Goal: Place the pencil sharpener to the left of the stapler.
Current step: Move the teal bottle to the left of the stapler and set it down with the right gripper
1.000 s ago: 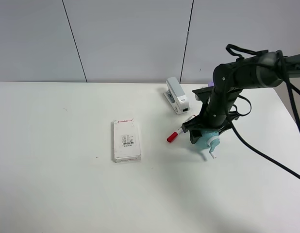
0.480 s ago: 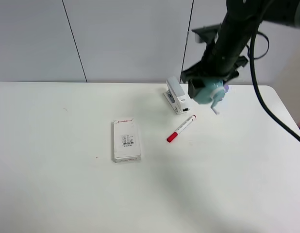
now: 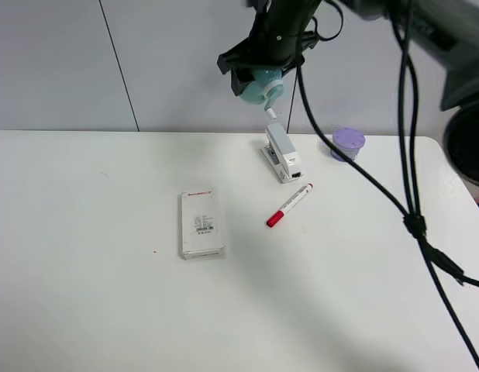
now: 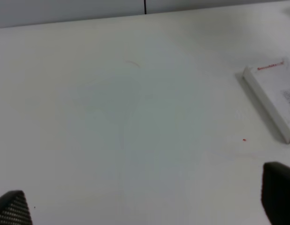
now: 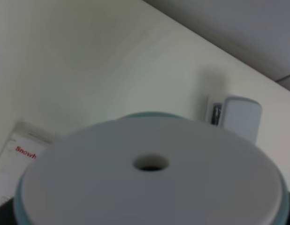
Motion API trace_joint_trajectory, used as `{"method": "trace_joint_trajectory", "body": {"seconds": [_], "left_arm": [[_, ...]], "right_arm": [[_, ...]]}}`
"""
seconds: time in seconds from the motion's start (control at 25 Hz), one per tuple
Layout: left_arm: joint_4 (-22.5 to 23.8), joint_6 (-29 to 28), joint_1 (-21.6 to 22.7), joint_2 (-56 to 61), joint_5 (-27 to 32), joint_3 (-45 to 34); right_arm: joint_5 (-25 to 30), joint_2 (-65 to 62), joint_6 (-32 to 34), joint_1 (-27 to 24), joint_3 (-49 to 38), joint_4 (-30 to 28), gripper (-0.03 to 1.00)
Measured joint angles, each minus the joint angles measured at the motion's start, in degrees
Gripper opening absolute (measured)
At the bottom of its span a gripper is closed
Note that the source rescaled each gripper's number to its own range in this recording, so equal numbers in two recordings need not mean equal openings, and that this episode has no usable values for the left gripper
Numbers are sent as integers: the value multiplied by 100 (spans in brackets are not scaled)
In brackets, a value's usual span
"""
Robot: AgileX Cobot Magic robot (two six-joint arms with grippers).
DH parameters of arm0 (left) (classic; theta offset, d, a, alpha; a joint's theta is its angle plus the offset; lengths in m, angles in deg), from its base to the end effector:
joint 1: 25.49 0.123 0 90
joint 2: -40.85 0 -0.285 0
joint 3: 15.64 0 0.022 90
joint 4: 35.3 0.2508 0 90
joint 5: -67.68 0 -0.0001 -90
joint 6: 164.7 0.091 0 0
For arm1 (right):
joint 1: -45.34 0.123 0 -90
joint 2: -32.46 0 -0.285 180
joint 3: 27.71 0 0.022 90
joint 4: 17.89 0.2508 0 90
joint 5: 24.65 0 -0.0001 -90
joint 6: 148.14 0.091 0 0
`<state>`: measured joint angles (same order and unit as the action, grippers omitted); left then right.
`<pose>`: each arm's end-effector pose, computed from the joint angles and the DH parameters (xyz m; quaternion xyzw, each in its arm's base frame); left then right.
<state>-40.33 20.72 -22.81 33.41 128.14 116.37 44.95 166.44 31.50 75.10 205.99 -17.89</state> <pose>-0.0066 -0.0073 0.2808 0.0222 0.8464 -0.0063 0.5320 0.4227 0.2417 0.3133 -0.2509 0.9325 0.0659 0.2513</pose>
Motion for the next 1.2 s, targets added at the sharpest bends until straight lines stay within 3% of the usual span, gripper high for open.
{"method": "trace_joint_trajectory", "body": {"seconds": [0.48, 1.2], "left_arm": [[0, 0, 0, 0, 0, 0], [0, 0, 0, 0, 0, 0]], "right_arm": [[47, 1394, 0, 7, 112, 348, 0], [-948, 1971, 1091, 7, 144, 342, 0]]}}
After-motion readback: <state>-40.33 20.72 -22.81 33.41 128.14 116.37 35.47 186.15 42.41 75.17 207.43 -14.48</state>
